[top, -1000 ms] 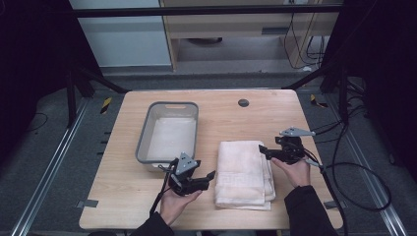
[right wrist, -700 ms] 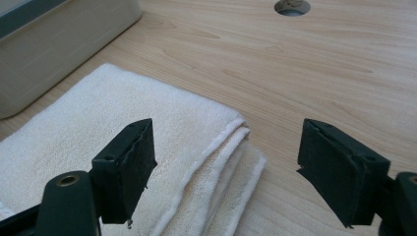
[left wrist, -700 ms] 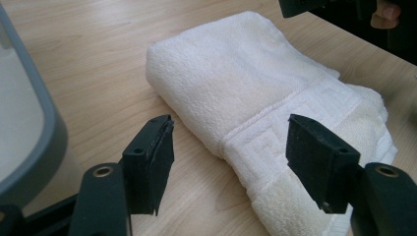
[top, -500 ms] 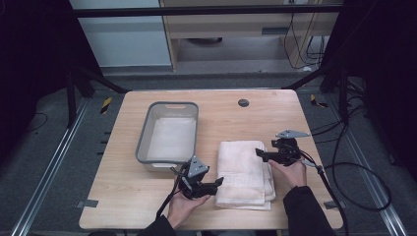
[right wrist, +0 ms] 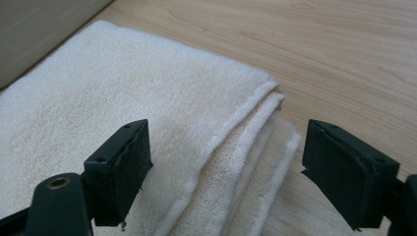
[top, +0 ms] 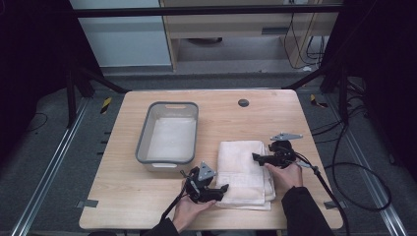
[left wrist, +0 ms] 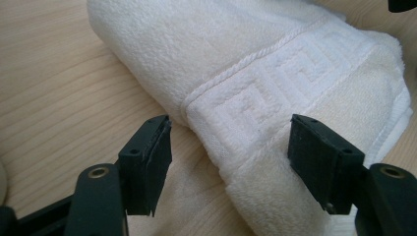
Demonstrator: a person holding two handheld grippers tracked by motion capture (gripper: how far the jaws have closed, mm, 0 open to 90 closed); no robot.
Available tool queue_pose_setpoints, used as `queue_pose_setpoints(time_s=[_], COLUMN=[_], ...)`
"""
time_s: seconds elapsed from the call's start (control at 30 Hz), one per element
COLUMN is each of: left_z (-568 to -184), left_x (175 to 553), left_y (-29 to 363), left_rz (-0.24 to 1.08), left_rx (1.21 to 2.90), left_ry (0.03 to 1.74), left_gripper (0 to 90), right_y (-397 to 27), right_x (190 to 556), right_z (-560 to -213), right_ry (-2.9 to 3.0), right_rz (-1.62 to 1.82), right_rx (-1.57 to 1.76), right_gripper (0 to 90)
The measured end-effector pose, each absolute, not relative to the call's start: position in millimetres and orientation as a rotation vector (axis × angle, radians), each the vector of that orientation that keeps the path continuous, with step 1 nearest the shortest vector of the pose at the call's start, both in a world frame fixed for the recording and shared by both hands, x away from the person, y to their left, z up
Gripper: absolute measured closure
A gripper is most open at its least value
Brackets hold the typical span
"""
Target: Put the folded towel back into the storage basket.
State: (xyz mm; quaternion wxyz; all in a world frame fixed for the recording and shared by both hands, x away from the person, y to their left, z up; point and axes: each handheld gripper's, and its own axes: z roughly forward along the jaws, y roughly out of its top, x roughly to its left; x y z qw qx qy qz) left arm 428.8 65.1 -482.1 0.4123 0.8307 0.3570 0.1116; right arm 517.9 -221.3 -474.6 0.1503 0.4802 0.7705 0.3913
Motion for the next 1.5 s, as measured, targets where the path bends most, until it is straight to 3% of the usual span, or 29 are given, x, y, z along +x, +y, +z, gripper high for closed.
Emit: queue_pose_setpoints(time_s=[0.47,0.87,1.27,1.5], left_z=[-493,-498,-496,-495], left_x=[432,439,442,440], left_y=[58,56,56,56], left_rz=[0.252,0.161,0.032,0.032], left_rx=[2.129,2.137,2.135,2.114], left_ry=[0.927,0.951,0.949,0.949], left_gripper=[30.9,36.4,56.5,70.3], right_y=[-216,-218,-218,-218], right_x=[519,522,522,521], right_z=[-489,-494,-493,-490], right_ry=[2.247,2.285,2.317,2.311], right_rz=[1.052,1.127,1.214,1.237], right_rx=[1.451,1.532,1.603,1.586], right_gripper=[21.2,33.5,58.9,64.7])
